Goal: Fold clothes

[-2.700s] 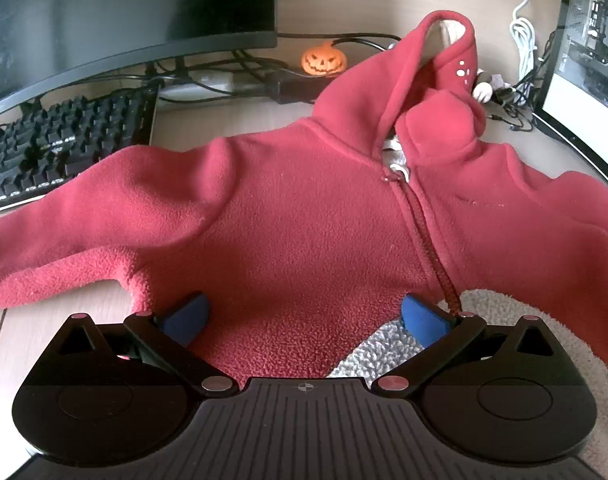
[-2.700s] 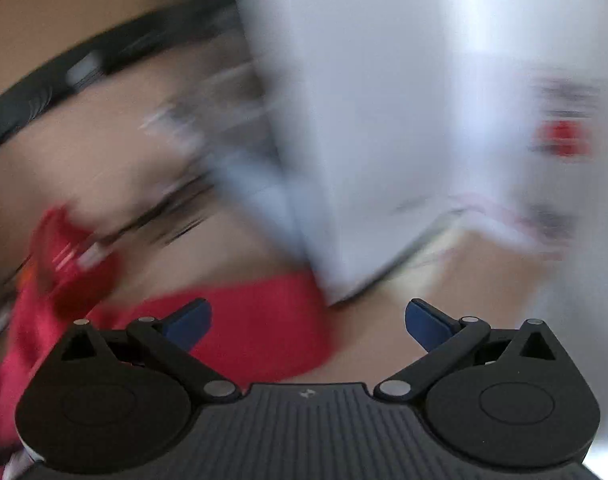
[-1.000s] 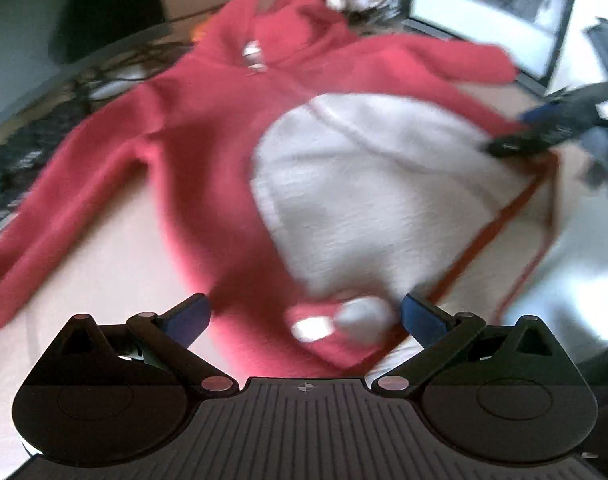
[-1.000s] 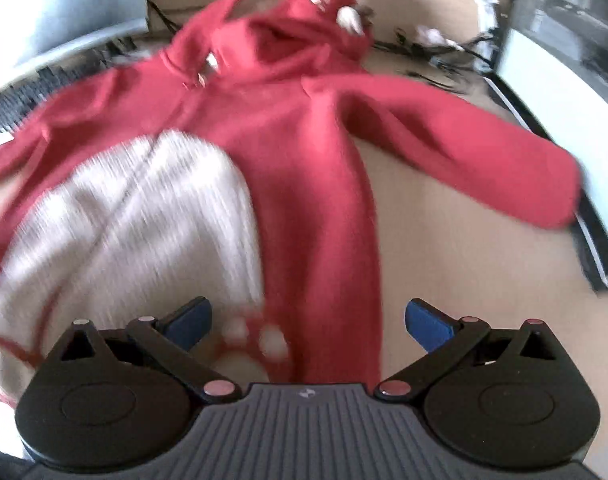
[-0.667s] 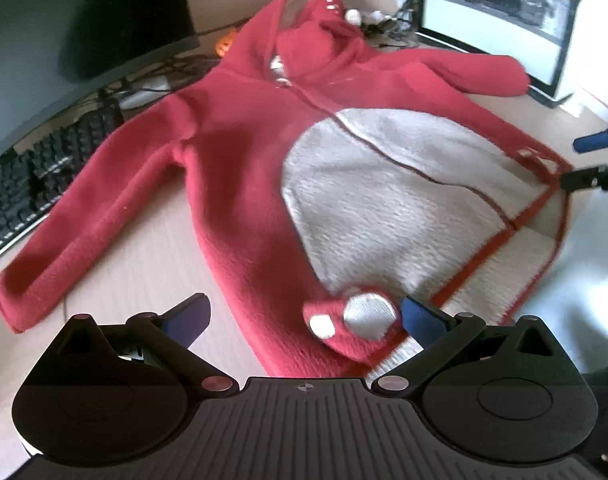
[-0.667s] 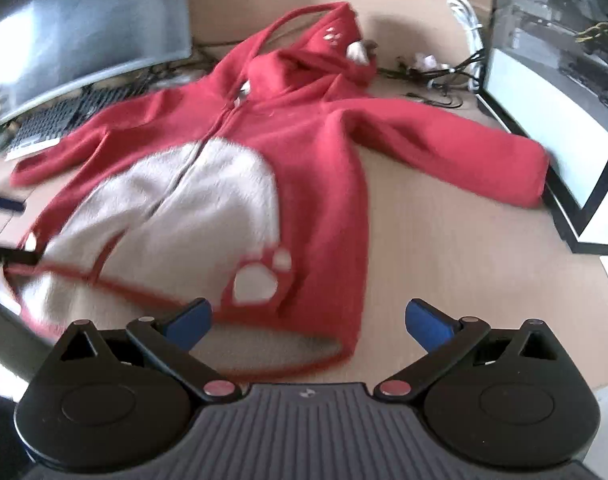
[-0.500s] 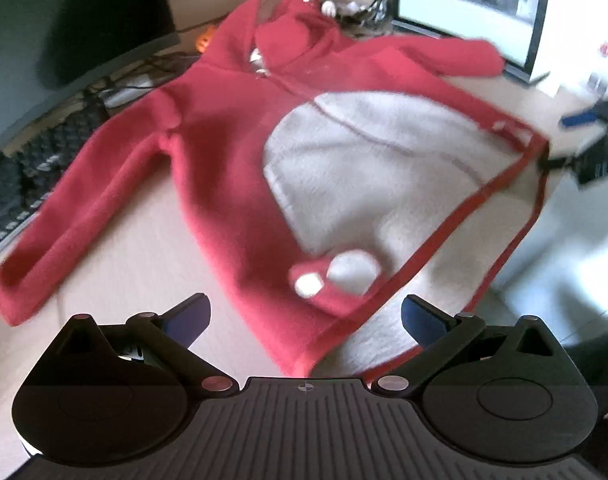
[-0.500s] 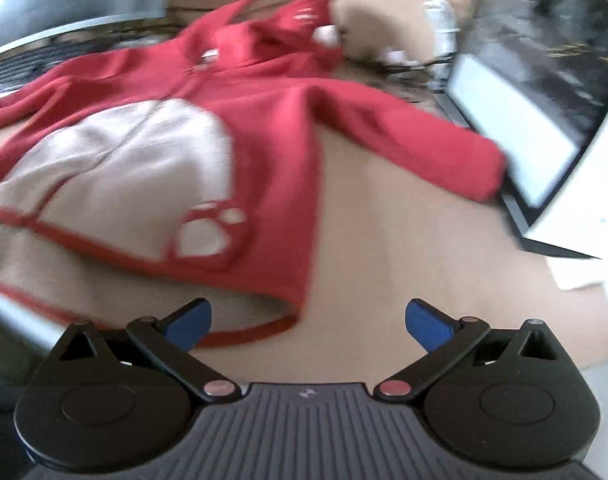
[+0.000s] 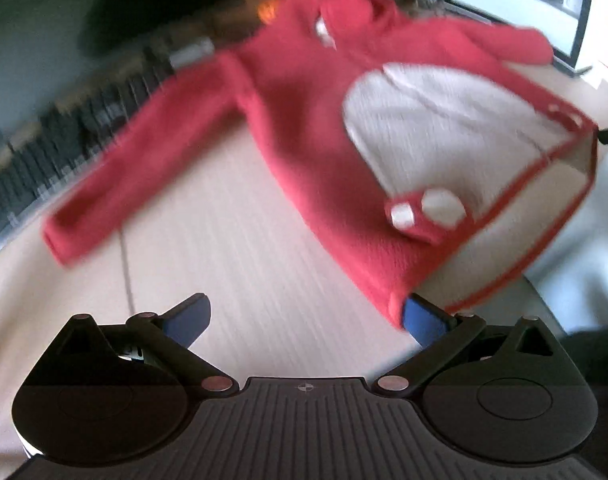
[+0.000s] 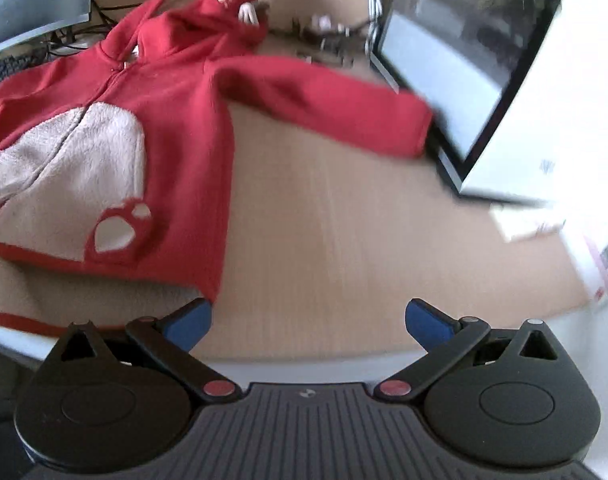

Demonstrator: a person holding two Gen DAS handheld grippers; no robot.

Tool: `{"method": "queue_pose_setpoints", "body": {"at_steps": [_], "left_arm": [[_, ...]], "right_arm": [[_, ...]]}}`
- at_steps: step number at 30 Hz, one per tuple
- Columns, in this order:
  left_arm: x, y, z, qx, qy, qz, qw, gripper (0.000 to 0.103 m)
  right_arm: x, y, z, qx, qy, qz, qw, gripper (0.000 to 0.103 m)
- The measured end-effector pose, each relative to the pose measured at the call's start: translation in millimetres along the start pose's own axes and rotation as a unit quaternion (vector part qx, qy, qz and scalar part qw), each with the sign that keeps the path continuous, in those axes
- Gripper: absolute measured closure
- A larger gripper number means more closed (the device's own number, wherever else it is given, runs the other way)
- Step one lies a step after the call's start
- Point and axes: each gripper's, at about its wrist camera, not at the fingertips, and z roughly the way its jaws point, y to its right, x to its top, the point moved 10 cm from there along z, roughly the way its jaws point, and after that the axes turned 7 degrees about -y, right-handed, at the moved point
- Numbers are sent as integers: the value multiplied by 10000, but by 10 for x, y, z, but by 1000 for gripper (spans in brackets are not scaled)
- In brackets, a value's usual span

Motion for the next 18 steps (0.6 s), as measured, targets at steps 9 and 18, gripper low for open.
{"method": "queue_pose_setpoints", "body": {"at_steps": [9, 18], "left_arm": [[641, 87, -361, -1619, 768, -687, 9814, 0], [1649, 369, 402, -1268, 658, -1557, 9774, 0]], "right_arm": [[702, 79, -208, 1530, 619, 450, 9853, 0], [1949, -336, 472, 2042, 839, 181, 9752, 0]]}}
